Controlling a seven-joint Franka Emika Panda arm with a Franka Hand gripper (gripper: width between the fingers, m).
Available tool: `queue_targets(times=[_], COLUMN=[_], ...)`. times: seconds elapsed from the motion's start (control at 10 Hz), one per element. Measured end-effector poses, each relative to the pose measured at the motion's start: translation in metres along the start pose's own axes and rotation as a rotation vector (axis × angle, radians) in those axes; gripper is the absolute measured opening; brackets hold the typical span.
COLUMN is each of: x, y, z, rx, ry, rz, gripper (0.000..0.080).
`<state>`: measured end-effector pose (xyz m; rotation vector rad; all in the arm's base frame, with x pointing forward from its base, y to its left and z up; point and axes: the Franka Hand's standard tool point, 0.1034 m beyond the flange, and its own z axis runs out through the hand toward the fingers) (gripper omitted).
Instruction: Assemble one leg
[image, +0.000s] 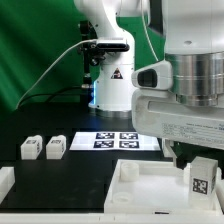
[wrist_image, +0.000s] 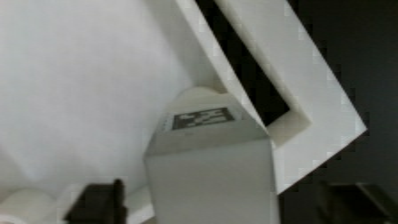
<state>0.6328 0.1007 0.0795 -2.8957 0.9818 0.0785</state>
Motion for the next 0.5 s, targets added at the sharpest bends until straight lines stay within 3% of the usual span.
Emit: queue_targets(times=[0.5], x=[0.0000], y=[0.0000], z=[0.0001], rx=[0.000], ry=[0.000], rz=[0.000], gripper=[0.0649])
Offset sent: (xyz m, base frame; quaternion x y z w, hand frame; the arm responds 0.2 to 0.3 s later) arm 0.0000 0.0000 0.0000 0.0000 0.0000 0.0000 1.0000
